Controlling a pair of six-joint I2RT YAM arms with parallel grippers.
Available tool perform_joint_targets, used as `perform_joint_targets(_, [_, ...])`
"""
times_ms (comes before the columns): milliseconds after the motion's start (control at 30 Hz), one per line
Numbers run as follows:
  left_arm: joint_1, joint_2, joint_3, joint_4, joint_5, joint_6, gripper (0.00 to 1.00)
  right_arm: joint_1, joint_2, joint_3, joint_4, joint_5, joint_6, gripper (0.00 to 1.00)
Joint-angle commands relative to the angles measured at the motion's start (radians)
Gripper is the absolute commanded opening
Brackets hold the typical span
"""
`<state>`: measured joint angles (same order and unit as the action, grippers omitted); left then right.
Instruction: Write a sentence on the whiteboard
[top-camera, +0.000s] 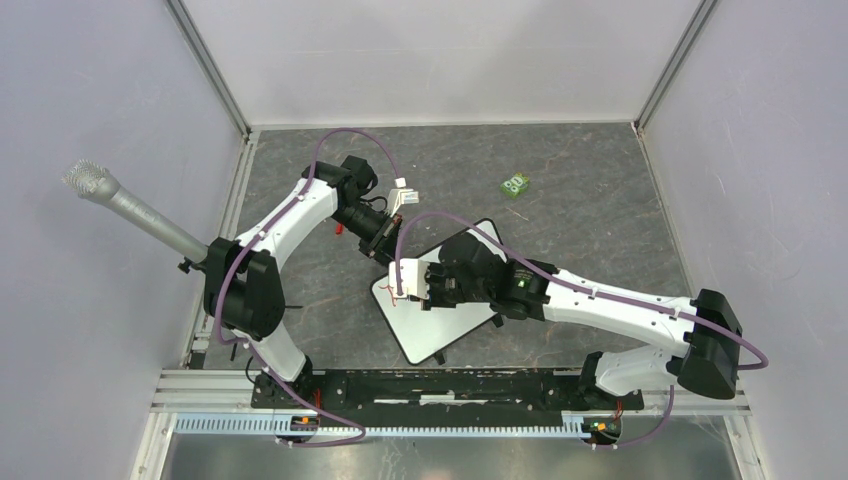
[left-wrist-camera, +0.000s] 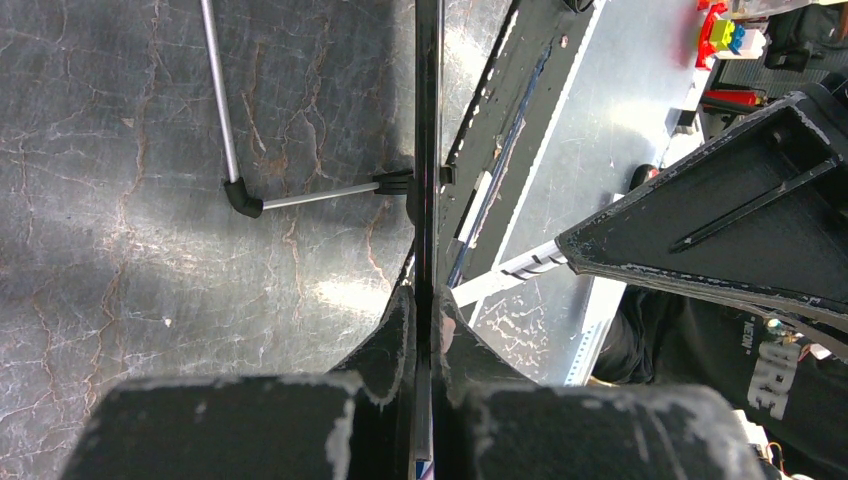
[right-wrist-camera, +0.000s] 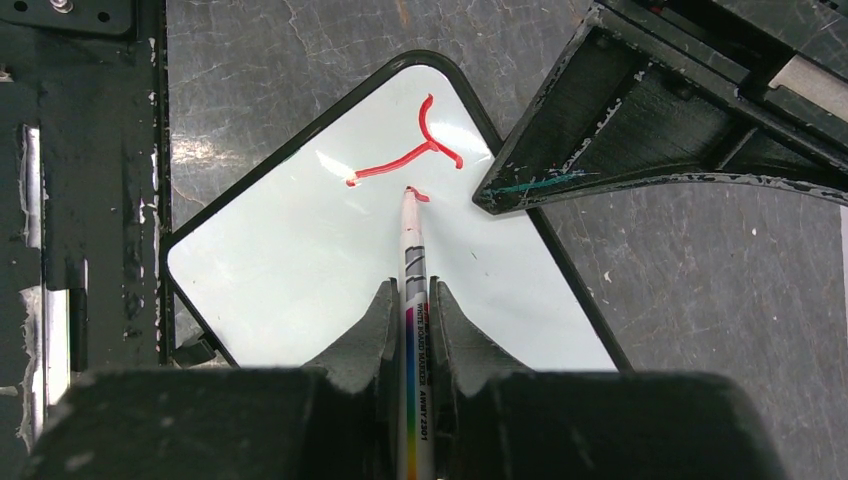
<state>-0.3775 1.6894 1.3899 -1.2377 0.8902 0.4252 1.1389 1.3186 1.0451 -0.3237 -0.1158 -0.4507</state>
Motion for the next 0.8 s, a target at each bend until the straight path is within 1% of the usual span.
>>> perform_joint_targets(0, [-0.005,-0.036,-0.003,-0.008,0.004,0.038,0.03,0.007,-0.011,-0.004,0.007,-0.016,-0.007,0.00])
perform_joint_targets(400, [-0.006,-0.035,-0.007,-0.008,0.007,0.039,0.02,0.007,-0.034,-0.020,-0.033,0.001,-0.035,0.00])
perform_joint_targets(767, [-0.006,-0.036,-0.006,-0.007,0.009,0.038,0.02,-0.007,-0.042,-0.004,-0.037,0.096,-0.036,0.00])
